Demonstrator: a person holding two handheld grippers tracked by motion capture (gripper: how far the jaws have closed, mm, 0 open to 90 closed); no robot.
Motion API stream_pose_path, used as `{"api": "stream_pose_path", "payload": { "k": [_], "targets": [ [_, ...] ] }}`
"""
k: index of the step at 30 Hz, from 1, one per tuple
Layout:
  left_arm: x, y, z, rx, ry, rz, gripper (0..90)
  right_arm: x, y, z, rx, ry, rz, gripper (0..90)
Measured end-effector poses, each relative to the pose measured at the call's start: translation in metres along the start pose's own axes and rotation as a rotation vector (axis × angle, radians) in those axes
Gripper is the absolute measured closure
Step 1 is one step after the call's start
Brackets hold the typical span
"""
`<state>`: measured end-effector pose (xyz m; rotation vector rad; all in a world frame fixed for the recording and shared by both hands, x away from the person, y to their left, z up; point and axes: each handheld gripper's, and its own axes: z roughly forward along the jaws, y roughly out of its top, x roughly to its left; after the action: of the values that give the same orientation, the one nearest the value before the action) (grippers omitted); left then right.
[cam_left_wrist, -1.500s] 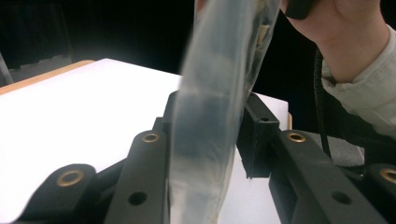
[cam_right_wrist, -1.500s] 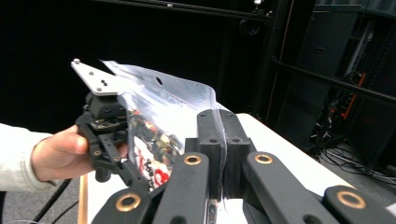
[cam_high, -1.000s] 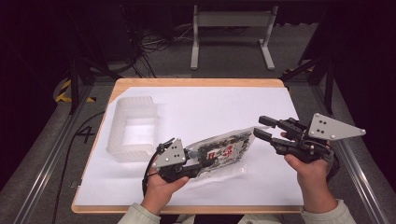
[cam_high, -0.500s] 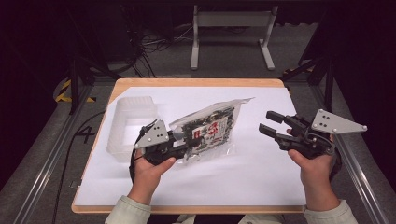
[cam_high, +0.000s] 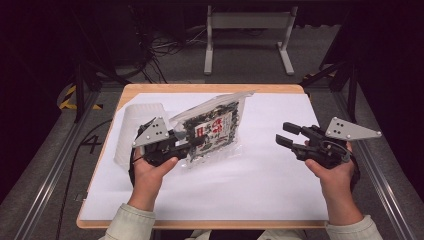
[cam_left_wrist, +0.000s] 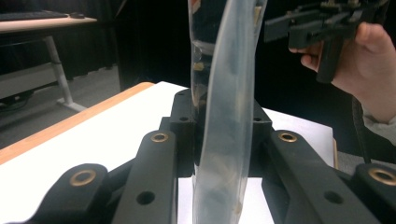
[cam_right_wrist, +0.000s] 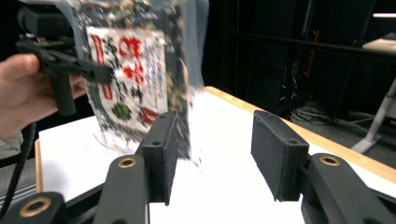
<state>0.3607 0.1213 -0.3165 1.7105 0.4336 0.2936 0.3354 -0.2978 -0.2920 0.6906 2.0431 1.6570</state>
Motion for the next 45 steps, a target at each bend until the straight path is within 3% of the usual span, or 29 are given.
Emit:
{"api": "stream_pose_path", "payload": {
  "k": [16, 27, 45],
  "targets": [
    [0.02, 0.008, -0.024, -0.036, 0.072, -0.004, 73.0, -0.018, -0.019, -0.008, 0.054, -0.045, 0.061, 51.8],
    [0.03, 0.009, -0.042, -0.046, 0.107, 0.041, 73.0, -0.024, -0.025, -0.008, 0.06, -0.049, 0.071, 51.1],
    [0.055, -0.001, -0.083, -0.077, 0.261, 0.026, 73.0, -0.027, -0.027, -0.004, 0.064, -0.041, 0.082, 50.9]
  ]
}}
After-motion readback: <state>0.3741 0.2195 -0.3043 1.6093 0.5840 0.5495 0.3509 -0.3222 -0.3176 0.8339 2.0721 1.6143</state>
